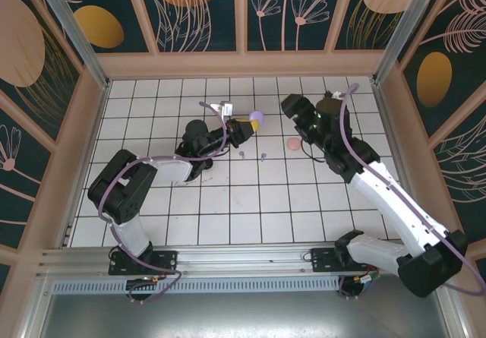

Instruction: Insert wireless bluetooth earbuds into charging case

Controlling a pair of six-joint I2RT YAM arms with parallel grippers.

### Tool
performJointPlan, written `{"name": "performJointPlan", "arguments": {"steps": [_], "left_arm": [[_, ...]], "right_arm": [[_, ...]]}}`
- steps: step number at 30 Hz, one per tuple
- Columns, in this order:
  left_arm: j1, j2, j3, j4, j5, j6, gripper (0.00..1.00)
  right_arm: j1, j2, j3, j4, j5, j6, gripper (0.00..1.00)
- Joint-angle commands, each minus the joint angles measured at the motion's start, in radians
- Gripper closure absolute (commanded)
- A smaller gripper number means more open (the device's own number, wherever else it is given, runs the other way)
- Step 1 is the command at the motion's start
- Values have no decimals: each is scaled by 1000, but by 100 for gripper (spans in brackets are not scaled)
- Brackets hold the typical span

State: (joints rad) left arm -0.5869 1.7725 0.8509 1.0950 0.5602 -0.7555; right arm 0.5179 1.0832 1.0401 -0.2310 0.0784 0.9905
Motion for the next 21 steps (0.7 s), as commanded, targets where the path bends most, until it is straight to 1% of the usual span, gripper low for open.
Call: {"name": "performJointPlan", "arguments": {"steps": [1,2,5,8,12,14,18,21], "left_arm": [[9,-44,57,-62,176,50,100],[9,-44,71,-81,212,51,100],[9,-44,108,-131,313,54,100],[9,-53,116,-172,361,64,100],[9,-53,149,-213,390,80,100],[9,-87,152,-235,392,93,100],[9,-90,157,-242,394,98,100],[9,-91,158,-241,393,97,100]], "right_arm": [[-46,-62,-73,57,-37,-229,24],[-55,-78,-91,77,-59,-288,24],[-73,-105,-132,132,-231,-450,24],[-74,-103,-146,147,-337,-546,24],[-75,-88,-163,174,-438,-598,25],[-75,-77,-170,195,-488,-604,26],[-72,-54,-171,197,-524,-614,27],[-71,-48,-181,195,-519,-619,27]]}}
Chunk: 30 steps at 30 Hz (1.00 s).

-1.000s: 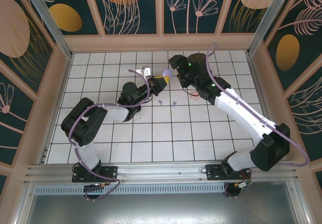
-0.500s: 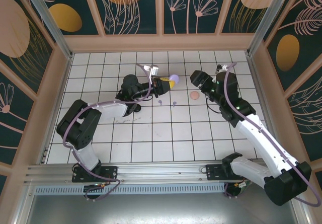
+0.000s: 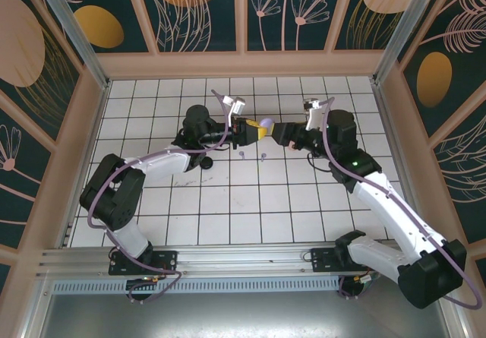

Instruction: Insert wireless bluetooth earbuds into charging case

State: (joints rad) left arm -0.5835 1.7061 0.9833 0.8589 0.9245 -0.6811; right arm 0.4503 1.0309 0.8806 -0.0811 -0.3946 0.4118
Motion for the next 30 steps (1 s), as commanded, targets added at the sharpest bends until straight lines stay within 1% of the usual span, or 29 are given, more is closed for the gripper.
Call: {"name": "performJointPlan", "arguments": {"steps": [1,9,14,19,21,25,30], "left_arm": [[5,-24,26,-3,28,23,100],[5,-28,35,-3,36,16,100],[4,-43,28,-1,44,15,100],[4,-60,13,6,48,15,100],[4,-66,7,8,47,15,100],[4,-64,2,10,42,17,100],[4,-54,1,29,43,5,100]], "right_arm": [[-4,7,-28,45,-41,-42,27],[-14,40,-59,54,23,-40,31],[-56,61,-84,83,60,-2,36],[-103,77,-112,100,54,28,37],[-112,72,-115,87,43,27,38],[-117,10,-114,61,-5,19,38],[-110,-37,-95,77,-158,24,38]]}}
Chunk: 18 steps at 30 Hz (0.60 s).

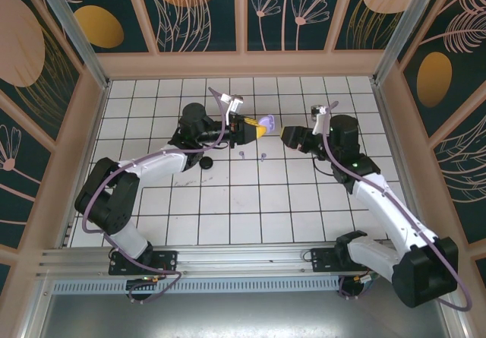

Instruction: Insert wireless bluetooth earbuds into charging case

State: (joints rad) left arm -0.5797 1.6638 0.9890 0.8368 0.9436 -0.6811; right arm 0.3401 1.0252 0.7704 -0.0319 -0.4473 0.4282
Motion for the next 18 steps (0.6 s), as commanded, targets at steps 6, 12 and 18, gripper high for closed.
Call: {"name": "performJointPlan", "arguments": {"steps": [6,12,18], "left_arm": [[1,-13,-6,50,20,4,100],[0,-16,-1,50,21,2,100],[0,-19,-1,50,23,2,100]], "right_arm": [[54,-22,71,19,-106,3,41],[71,6,94,26,-84,7,46],[71,37,98,50,-79,20,48]]}}
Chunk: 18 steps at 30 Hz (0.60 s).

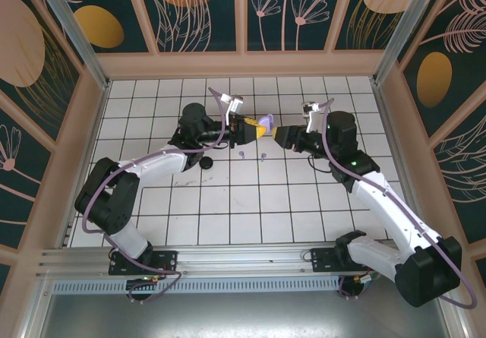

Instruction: Insert wireless bluetooth earbuds into charging case

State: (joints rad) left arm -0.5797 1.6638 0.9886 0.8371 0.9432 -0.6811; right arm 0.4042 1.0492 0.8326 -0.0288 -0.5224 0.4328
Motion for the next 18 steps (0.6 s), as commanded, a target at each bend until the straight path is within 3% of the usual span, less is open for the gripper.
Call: {"name": "performJointPlan", "arguments": {"steps": [1,18], "left_arm": [[0,-19,-3,51,23,1,100],[-3,-17,-5,60,35,-5,100]], "right_arm": [[7,18,35,51,-6,17,49],[13,84,74,74,-4,17,56]]}}
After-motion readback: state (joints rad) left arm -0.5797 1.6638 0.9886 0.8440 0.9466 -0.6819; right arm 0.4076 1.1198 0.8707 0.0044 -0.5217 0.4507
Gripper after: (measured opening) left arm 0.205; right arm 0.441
